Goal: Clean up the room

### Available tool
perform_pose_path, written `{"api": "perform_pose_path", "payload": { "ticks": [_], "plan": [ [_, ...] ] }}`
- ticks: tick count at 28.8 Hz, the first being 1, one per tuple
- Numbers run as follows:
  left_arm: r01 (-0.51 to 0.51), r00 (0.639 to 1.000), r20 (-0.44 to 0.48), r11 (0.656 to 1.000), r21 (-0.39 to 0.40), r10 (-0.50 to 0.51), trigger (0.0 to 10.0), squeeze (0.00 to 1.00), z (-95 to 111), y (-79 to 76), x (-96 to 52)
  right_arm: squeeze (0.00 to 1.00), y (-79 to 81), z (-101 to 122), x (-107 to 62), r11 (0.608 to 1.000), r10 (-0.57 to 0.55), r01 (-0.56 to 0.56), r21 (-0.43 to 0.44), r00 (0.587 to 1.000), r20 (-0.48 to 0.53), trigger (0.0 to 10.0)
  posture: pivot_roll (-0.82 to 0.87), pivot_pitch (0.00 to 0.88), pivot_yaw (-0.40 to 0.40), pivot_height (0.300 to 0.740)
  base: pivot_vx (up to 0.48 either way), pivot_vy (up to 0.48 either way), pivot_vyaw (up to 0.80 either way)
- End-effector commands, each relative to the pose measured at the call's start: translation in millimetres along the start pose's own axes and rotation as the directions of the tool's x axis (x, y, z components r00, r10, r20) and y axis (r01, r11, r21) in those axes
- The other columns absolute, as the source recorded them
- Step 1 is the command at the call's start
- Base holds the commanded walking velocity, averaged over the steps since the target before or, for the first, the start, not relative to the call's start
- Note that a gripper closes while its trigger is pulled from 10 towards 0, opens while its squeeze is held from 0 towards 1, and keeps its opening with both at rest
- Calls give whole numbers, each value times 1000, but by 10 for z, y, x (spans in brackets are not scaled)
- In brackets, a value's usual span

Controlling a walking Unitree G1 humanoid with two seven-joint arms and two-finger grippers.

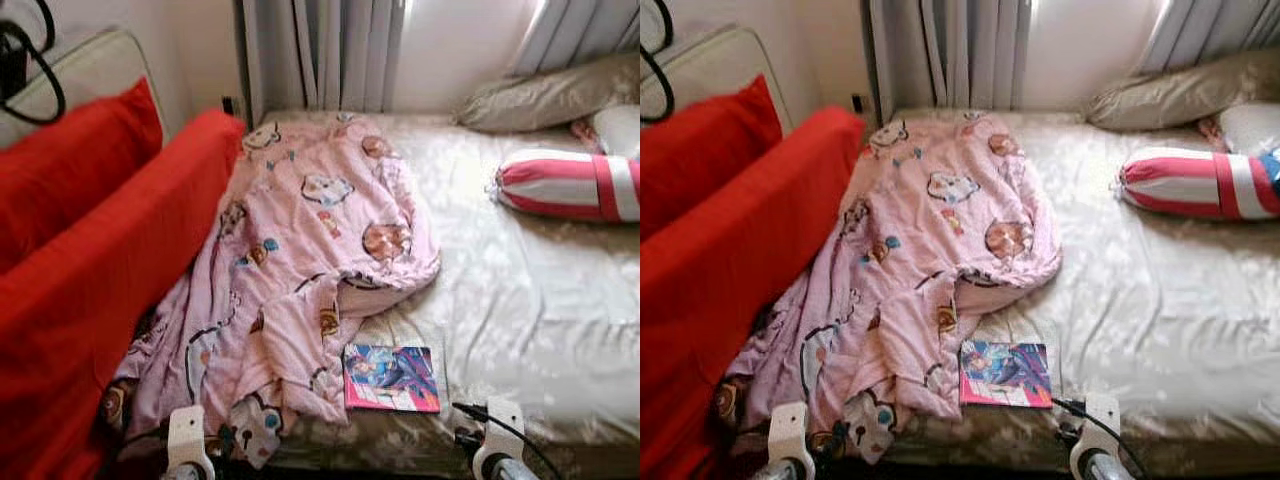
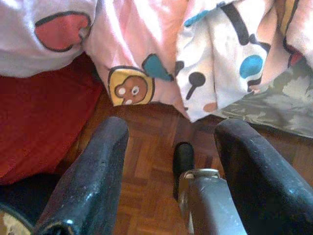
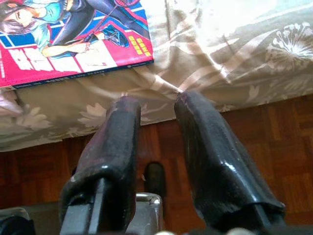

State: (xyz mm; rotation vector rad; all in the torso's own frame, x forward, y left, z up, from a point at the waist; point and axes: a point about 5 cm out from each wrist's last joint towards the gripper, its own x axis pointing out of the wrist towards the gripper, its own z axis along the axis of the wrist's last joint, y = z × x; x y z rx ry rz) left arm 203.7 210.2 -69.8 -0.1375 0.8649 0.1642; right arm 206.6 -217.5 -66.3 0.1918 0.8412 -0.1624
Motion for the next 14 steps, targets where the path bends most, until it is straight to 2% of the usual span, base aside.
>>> {"api": "perform_pose_path", "payload": {
  "ticks": [1,2,7,14],
  "plan": [
    [4,1000,-15,1000,3,-4,10000,0,-38,0,-5,0,-22,-8,-5,1000,-1,1,-17,1000,-5,10000,79,0,-11,740,0,0,0],
    [5,1000,-15,1000,2,-5,10000,0,-38,-2,-5,0,-20,-4,-5,1000,5,-5,-27,1000,-4,10000,82,0,-13,740,0,0,0],
    [6,1000,-14,1000,1,-6,10000,0,-39,-4,-6,0,-22,-6,-5,1000,5,-6,-29,1000,-6,10000,81,0,-13,740,249,0,773],
    [9,1000,-15,1000,0,-9,10000,0,-47,-6,-7,0,-25,-14,-8,1000,3,-3,-11,1000,-1,10000,80,0,-14,740,257,0,0]
  ]
}}
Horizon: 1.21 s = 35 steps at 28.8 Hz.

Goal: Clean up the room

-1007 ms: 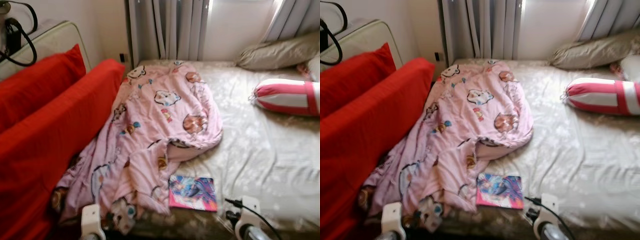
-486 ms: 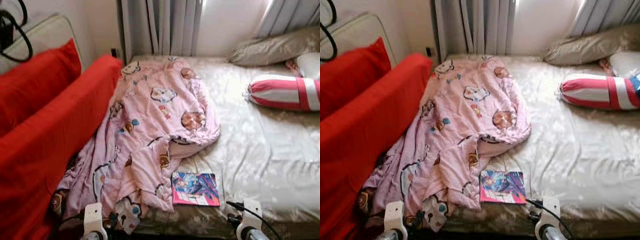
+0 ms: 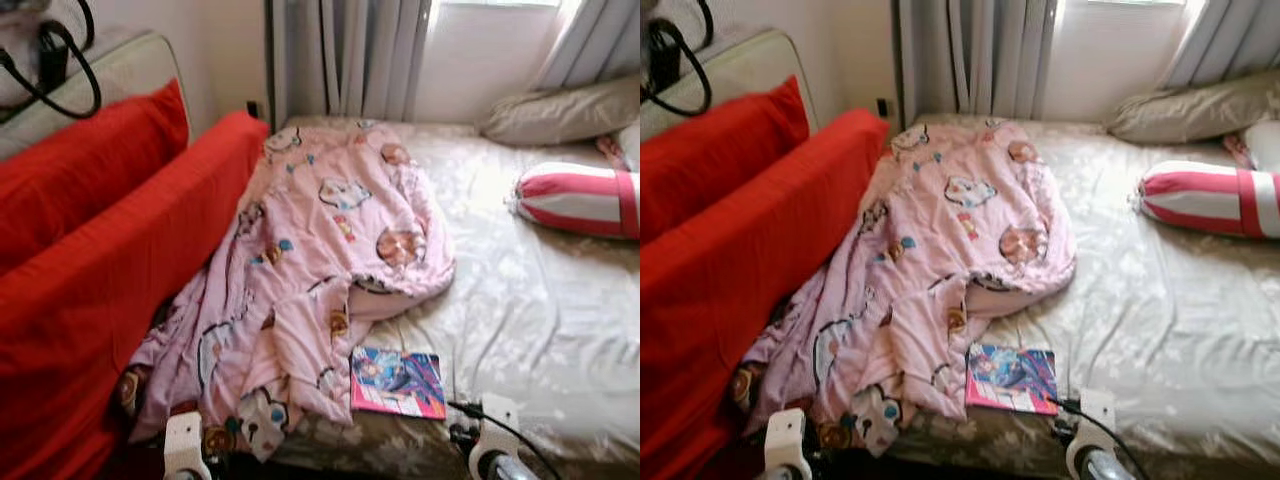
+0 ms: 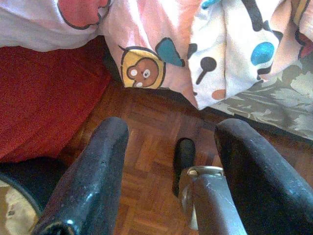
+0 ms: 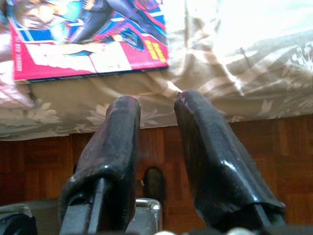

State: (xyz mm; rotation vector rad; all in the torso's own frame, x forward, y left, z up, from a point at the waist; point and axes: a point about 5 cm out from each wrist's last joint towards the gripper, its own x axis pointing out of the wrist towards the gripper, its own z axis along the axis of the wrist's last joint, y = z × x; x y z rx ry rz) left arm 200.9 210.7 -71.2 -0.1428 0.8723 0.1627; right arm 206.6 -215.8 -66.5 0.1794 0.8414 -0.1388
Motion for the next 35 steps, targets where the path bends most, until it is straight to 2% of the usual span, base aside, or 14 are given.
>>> {"api": "perform_pose_path", "payload": {
  "ticks": [1,4,30,35],
  "plan": [
    [6,1000,-7,1000,4,-6,10000,0,-19,-18,-1,0,-41,-10,-9,1000,-12,12,9,1000,-1,10000,80,0,-14,740,270,0,0],
    [6,1000,-7,1000,2,-6,10000,0,-21,-20,-1,0,-43,-10,-10,1000,-9,9,6,1000,-1,10000,80,0,-15,740,268,0,0],
    [11,1000,7,1000,-13,-11,10000,0,-7,-26,0,0,-40,4,-9,1000,-5,5,9,1000,9,10000,82,0,-18,740,0,0,0],
    [12,1000,8,1000,-15,-12,10000,0,-4,-29,1,0,-38,22,-7,1000,4,-4,-20,1000,17,10000,82,0,-19,740,48,0,160]
  ]
}}
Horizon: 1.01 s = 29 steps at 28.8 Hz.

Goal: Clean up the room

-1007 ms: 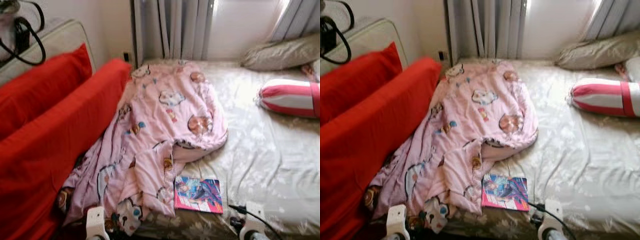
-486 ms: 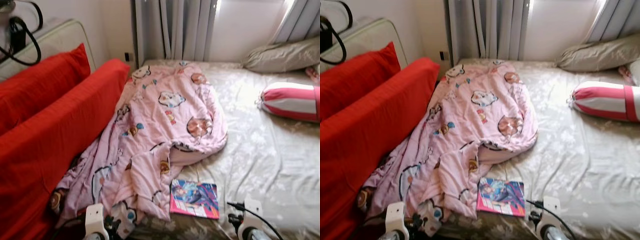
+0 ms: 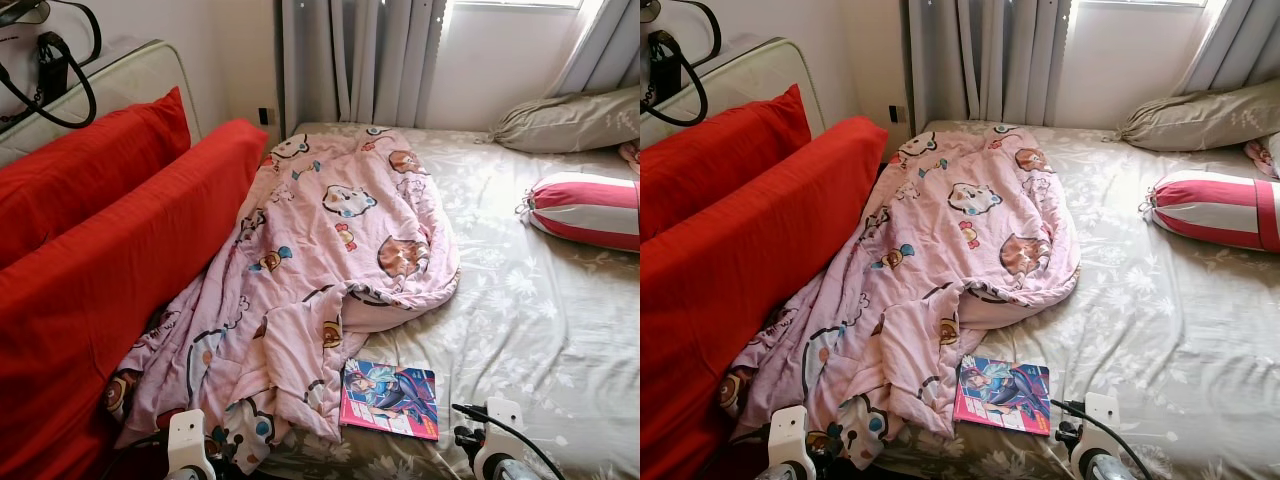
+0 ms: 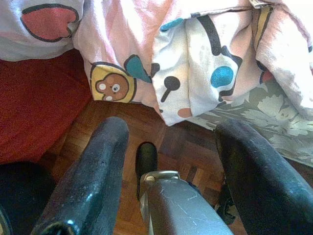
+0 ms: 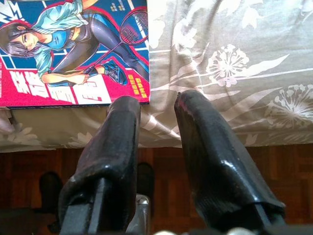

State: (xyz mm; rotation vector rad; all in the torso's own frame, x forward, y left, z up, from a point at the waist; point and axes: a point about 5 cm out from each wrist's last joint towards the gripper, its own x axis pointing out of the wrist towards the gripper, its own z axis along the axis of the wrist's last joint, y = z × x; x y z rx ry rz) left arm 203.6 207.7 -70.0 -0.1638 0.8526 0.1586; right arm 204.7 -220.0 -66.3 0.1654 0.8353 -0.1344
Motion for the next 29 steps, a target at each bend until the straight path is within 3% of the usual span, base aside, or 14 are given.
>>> {"api": "perform_pose_path", "payload": {
  "ticks": [1,17,22,26,29],
  "plan": [
    [-2,1000,-9,1000,2,3,10000,0,-25,8,-5,0,7,28,5,1000,6,-6,-7,1000,10,10000,82,0,-19,740,0,0,800],
    [-1,1000,19,1000,11,1,10000,0,13,6,-2,0,10,49,7,1000,6,-6,7,1000,28,10000,81,0,-19,740,15,0,59],
    [18,997,71,1000,15,-19,10000,0,67,-10,-3,0,11,106,5,1000,10,-10,6,996,84,10000,81,0,-20,740,0,0,0],
    [66,988,133,993,100,-79,10000,0,154,-46,-6,0,13,171,-3,1000,11,-9,-9,989,150,10000,85,0,-18,740,0,0,0],
    [77,980,177,995,63,-87,10000,0,189,-52,-13,0,21,215,-11,1000,14,-18,16,979,204,10000,83,0,-15,740,0,0,0]
  ]
}}
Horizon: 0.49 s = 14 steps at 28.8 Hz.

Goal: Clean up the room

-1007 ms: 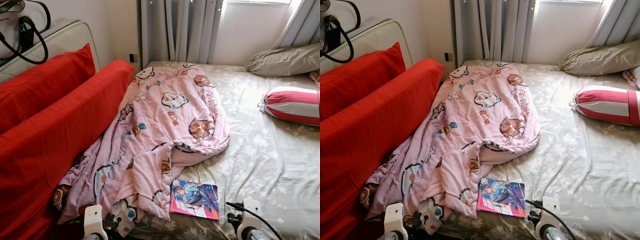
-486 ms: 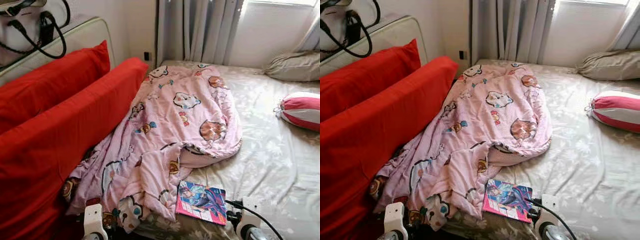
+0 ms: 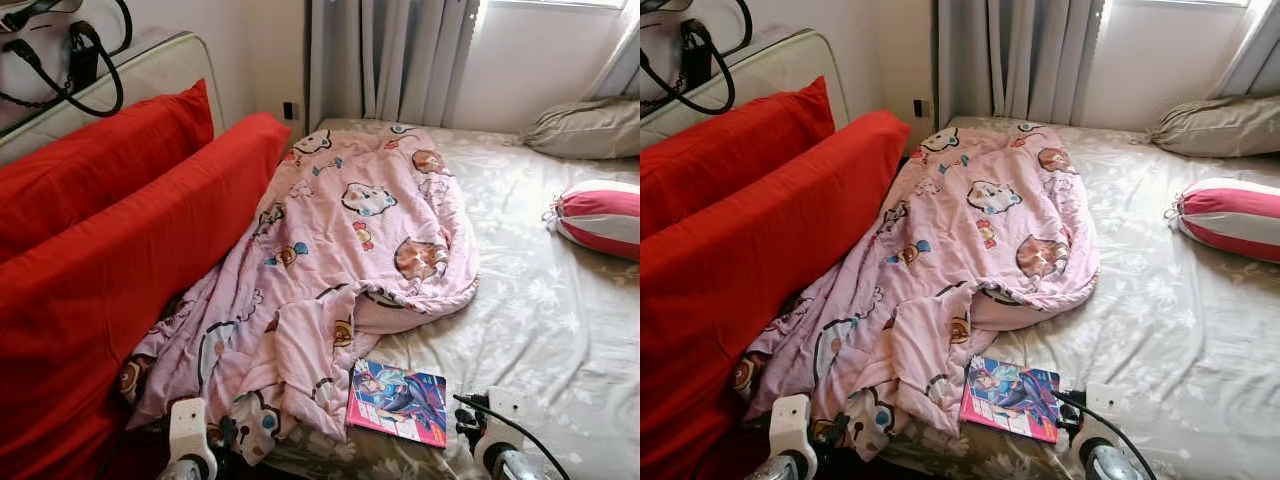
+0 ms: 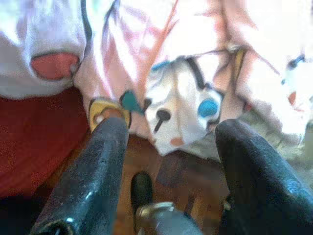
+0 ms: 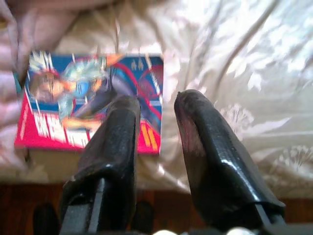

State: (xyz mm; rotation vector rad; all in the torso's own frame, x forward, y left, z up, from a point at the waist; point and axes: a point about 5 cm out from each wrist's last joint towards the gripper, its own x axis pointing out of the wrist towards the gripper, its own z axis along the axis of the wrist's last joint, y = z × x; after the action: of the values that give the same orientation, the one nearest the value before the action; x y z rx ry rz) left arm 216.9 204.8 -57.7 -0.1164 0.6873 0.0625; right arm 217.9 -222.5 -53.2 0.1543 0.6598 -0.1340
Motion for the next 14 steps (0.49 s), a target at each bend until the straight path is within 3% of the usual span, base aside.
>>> {"api": "perform_pose_path", "payload": {
  "ticks": [1,2,3,4,5,14],
  "plan": [
    [-7,999,35,999,-43,9,10000,0,26,17,-5,0,16,44,2,1000,12,-13,20,999,47,10000,83,0,-15,740,0,0,0],
    [-9,999,49,998,-63,12,10000,0,33,19,-7,0,21,57,2,1000,21,-22,18,998,59,10000,83,0,-15,740,0,0,0],
    [20,986,165,998,-57,-10,10000,0,416,-75,102,0,29,74,2,999,32,-33,16,997,76,10000,82,0,-16,740,0,0,0],
    [64,942,331,998,-27,-51,10000,0,1011,-236,194,0,35,90,1,999,40,-41,10,995,91,10000,82,0,-16,740,0,0,0],
    [73,929,366,997,-20,-60,10000,0,1140,-273,201,0,36,93,1,999,42,-43,8,995,94,10000,82,0,-16,740,0,0,0],
    [124,846,521,992,16,-114,10000,0,1583,-409,168,0,7,140,-14,1000,12,-11,-12,988,154,10000,81,0,-17,740,0,0,0]
  ]
}}
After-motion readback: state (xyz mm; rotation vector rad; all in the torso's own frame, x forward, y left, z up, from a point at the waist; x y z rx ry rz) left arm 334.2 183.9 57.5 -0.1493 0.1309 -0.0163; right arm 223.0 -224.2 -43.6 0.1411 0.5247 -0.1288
